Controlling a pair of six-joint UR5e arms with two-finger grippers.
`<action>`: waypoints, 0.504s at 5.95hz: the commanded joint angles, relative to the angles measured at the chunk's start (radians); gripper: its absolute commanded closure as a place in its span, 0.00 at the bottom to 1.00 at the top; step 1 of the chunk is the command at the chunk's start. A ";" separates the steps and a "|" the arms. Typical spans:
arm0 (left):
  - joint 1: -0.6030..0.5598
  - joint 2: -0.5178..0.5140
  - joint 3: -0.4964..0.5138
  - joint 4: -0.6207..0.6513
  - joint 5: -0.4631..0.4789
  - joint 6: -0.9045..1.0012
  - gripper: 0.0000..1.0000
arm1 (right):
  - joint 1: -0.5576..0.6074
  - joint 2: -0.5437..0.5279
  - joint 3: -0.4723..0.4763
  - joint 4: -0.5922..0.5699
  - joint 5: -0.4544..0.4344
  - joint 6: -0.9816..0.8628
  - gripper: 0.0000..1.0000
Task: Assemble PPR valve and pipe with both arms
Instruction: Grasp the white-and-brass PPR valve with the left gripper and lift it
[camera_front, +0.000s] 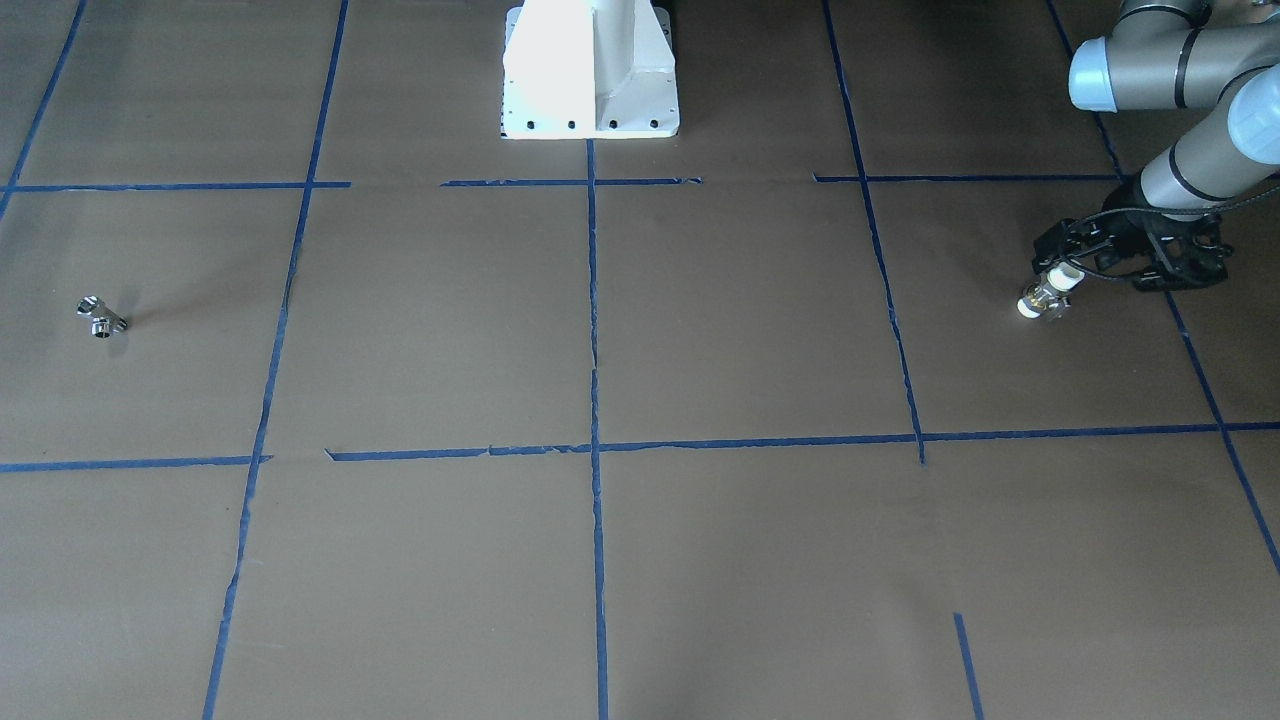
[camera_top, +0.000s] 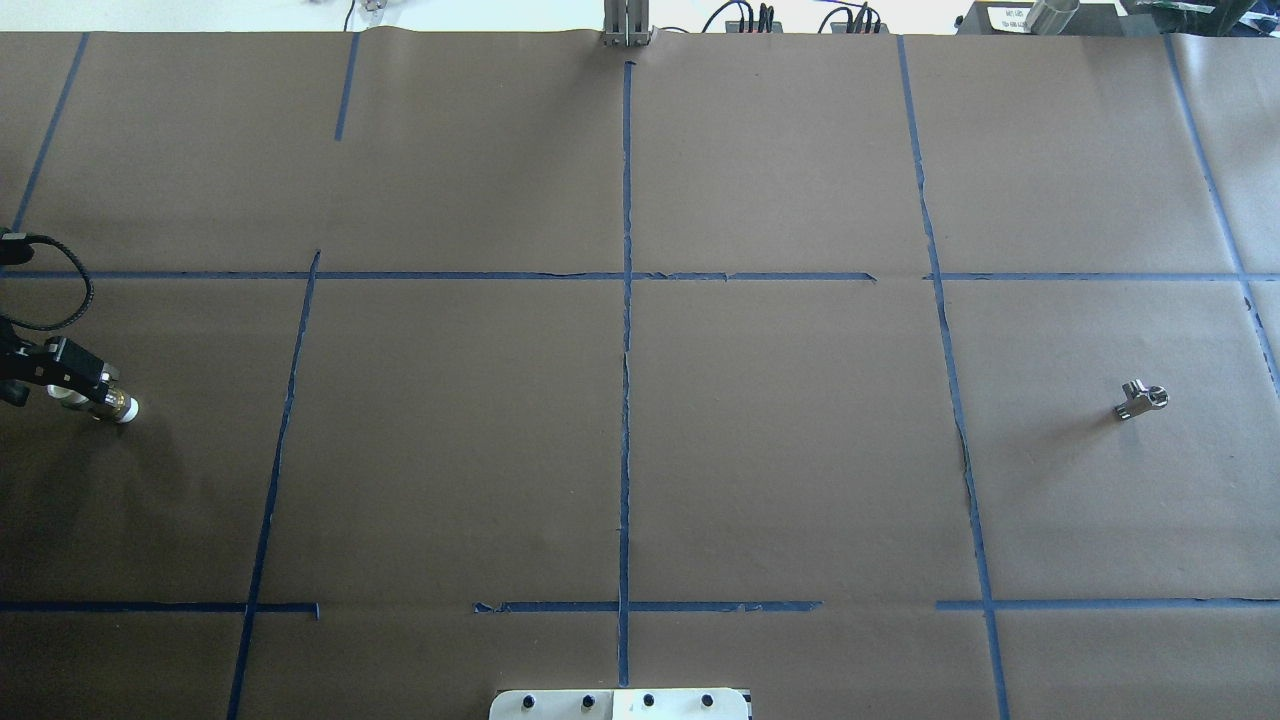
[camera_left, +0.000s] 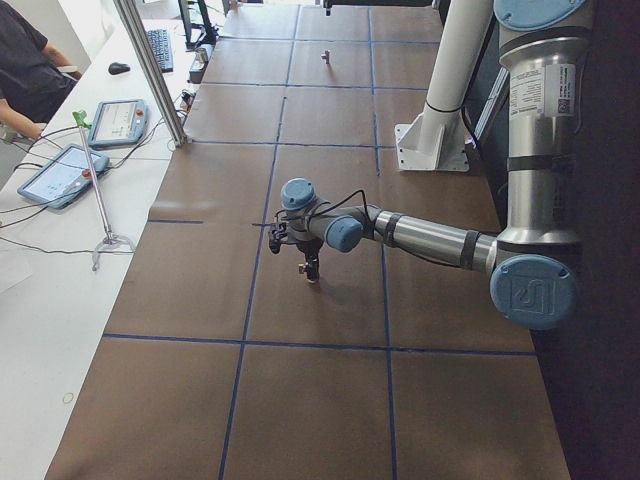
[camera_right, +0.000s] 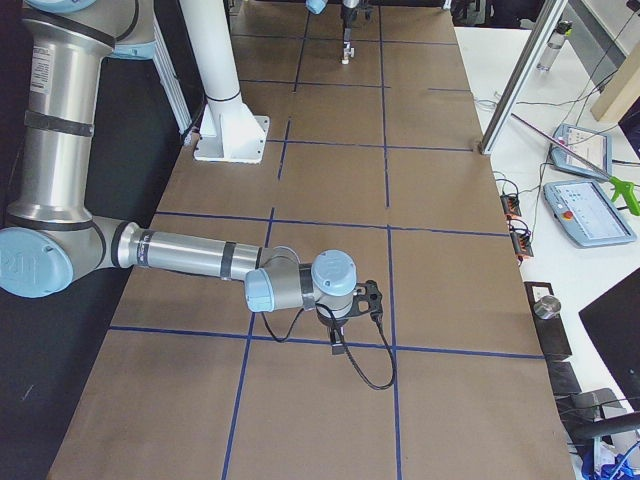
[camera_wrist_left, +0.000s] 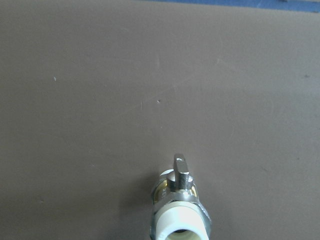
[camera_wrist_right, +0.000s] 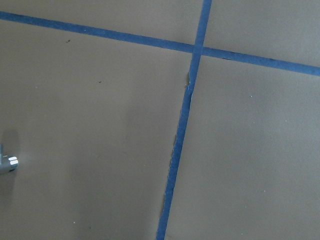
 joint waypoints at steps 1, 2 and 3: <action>0.001 -0.002 0.003 0.001 0.000 0.001 0.76 | 0.000 0.001 0.000 0.000 0.016 0.000 0.00; 0.001 -0.012 0.002 0.003 0.000 0.003 1.00 | 0.000 0.001 0.000 0.000 0.017 0.000 0.00; 0.001 -0.023 -0.032 0.009 -0.011 -0.011 1.00 | 0.000 0.001 0.000 -0.001 0.018 0.002 0.00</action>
